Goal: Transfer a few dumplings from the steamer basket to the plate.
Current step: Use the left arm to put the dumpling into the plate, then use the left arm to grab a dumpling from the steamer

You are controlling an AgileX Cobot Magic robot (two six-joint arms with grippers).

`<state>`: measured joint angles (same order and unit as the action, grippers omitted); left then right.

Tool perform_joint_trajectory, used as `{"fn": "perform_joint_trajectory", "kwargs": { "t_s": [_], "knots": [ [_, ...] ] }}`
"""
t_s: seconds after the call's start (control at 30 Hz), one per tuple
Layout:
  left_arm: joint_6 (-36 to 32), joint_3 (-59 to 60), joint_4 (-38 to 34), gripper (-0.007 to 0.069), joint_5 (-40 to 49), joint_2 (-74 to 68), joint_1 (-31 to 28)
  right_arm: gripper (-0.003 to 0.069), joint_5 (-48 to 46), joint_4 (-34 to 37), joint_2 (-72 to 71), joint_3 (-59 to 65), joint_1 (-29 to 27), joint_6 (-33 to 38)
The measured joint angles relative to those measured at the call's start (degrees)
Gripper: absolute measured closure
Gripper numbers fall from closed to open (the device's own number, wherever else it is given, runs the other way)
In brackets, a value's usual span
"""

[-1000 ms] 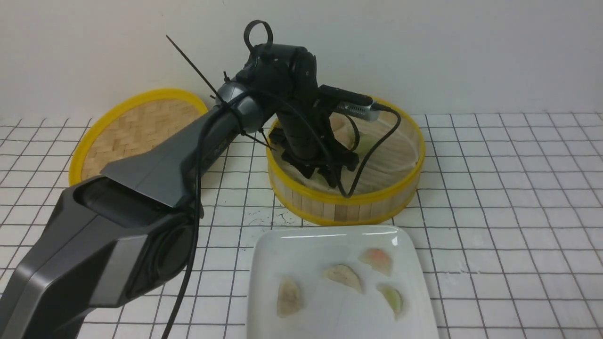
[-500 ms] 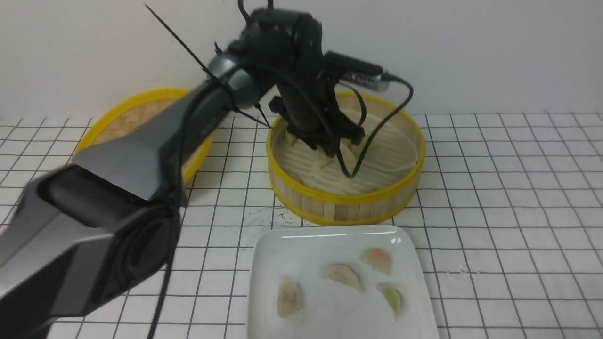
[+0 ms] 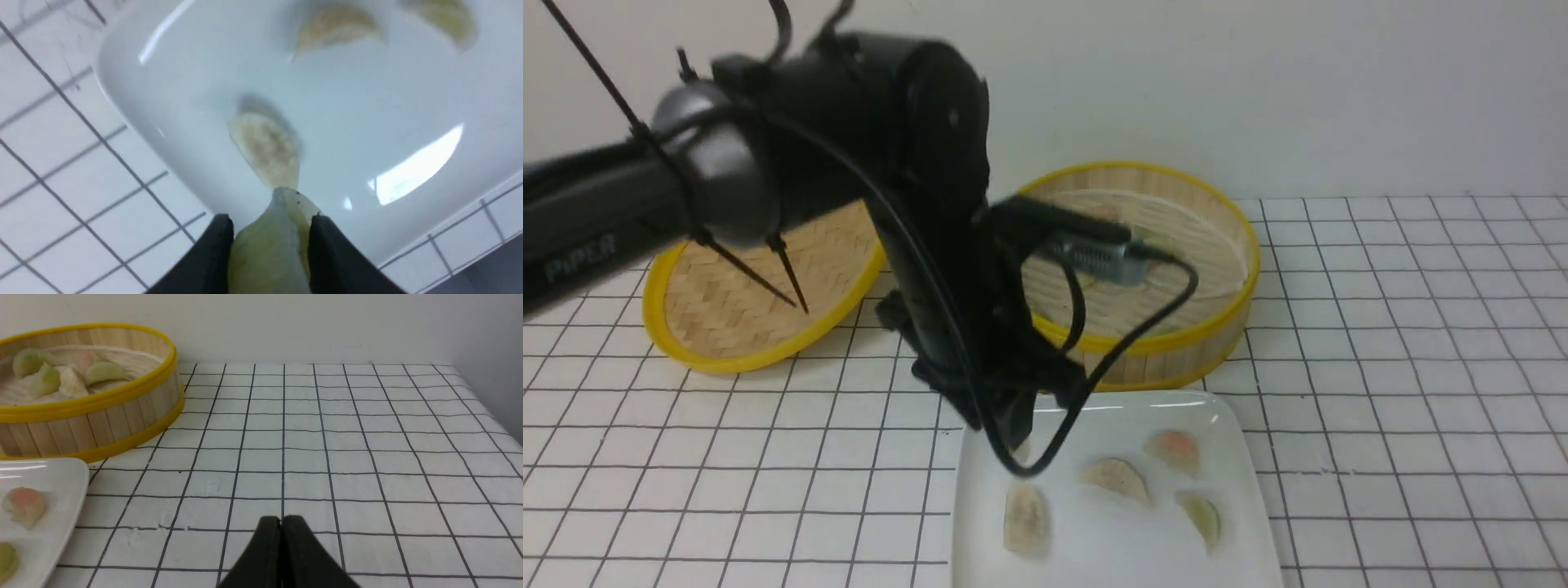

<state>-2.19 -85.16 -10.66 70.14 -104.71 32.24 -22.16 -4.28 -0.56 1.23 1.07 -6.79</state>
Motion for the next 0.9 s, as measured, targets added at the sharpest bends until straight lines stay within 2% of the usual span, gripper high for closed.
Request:
{"fn": "perform_joint_trajectory", "kwargs": {
  "t_s": [0.23, 0.3, 0.43, 0.47, 0.5, 0.57, 0.67, 0.73, 0.77, 0.9],
  "knots": [
    [-4.66, 1.75, -4.98, 0.0405, -5.74, -5.37, 0.00, 0.0673, 0.00, 0.00, 0.00, 0.00, 0.00, 0.00],
    [-8.29, 1.83, -7.84, 0.0340, -8.50, -7.66, 0.00, 0.0673, 0.00, 0.00, 0.00, 0.00, 0.00, 0.00],
    [-9.45, 1.83, -8.63, 0.0243, -10.12, -8.71, 0.00, 0.0673, 0.00, 0.00, 0.00, 0.00, 0.00, 0.00],
    [-9.38, 1.58, -8.63, 0.0193, -10.53, -8.91, 0.00, 0.0673, 0.00, 0.00, 0.00, 0.00, 0.00, 0.00],
    [-9.37, 1.49, -8.63, 0.0186, -10.58, -8.91, 0.00, 0.0673, 0.00, 0.00, 0.00, 0.00, 0.00, 0.00],
    [-6.60, -1.55, -7.93, 0.0125, -10.66, -9.09, -0.40, 0.0673, 0.00, 0.00, 0.00, 0.00, 0.00, 0.00],
    [-1.28, -8.94, -5.17, 0.0104, -12.12, -9.53, -1.96, 0.0673, 0.00, 0.00, 0.00, 0.00, 0.00, 0.00],
    [0.15, -13.34, -3.40, 0.0102, -12.38, -10.26, -3.04, 0.0673, 0.00, 0.00, 0.00, 0.00, 0.00, 0.00],
    [0.74, -19.17, -1.22, 0.0102, -12.11, -11.86, -4.09, 0.0673, 0.00, 0.00, 0.00, 0.00, 0.00, 0.00],
    [0.69, -26.97, 2.15, 0.0102, -10.92, -15.45, -4.97, 0.0673, 0.00, 0.00, 0.00, 0.00, 0.00, 0.00]
  ]
}}
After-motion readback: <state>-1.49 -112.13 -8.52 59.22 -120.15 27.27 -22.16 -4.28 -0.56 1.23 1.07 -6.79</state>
